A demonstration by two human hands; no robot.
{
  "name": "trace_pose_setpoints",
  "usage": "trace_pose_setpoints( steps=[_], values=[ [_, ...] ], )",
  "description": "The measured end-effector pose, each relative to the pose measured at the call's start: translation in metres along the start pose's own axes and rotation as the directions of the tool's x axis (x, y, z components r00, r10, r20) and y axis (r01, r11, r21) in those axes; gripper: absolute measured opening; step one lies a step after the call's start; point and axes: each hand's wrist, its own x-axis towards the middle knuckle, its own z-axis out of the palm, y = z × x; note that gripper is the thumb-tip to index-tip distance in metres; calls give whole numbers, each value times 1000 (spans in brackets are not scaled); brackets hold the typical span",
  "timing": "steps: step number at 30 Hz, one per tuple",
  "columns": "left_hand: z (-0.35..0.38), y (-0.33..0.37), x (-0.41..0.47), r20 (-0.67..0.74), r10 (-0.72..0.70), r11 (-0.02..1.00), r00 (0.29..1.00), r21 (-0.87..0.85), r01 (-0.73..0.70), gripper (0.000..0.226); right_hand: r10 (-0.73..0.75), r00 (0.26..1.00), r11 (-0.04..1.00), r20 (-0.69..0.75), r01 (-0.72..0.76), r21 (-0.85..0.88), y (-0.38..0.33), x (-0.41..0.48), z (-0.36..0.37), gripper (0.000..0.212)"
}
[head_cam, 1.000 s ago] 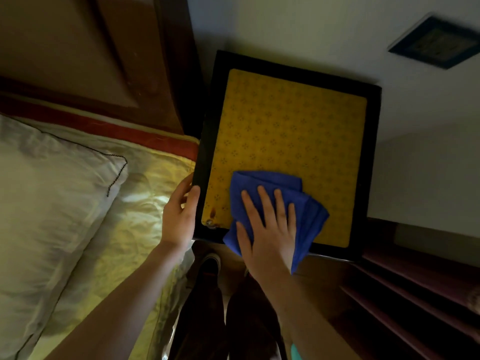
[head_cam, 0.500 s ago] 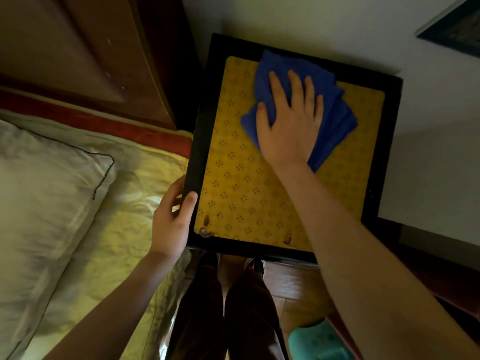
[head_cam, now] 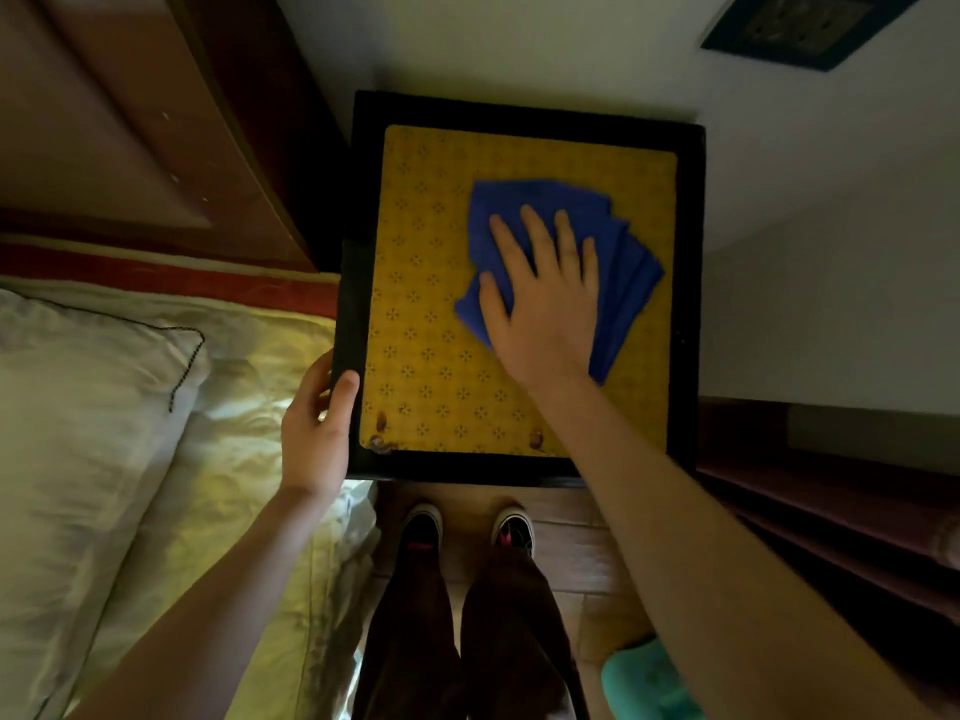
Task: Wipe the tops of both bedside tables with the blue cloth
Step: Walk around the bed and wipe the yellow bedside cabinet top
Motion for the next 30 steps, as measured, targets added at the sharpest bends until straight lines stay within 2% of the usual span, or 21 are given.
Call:
trace_pose_setpoints(
  steps=[5, 9, 13, 19, 25, 30],
  values=[
    [-2, 1, 0, 36, 6, 1000, 999, 19, -6, 30, 36, 993, 999, 114, -34, -20, 9, -106, -3, 55],
    [-1, 0, -1, 27, 19, 999, 999, 31, -20, 29, 45, 991, 999, 123, -44, -8, 18, -115, -4, 58],
    [-1, -3, 1, 24, 22, 999, 999, 31, -23, 30, 33, 998, 999, 62, -34, 12, 28, -78, -4, 58],
    [0, -7, 2, 5, 34, 998, 999, 53, -34, 28, 117, 990, 993, -72, -118, 2, 52, 23, -2, 56],
    [1, -8, 2, 1, 38, 998, 999, 51, -38, 24, 94, 993, 996, -64, -94, 6, 77, 111, -10, 55],
    [0, -9, 2, -1, 41, 998, 999, 40, -41, 24, 29, 999, 999, -37, -29, 19, 83, 118, -12, 55]
  ],
)
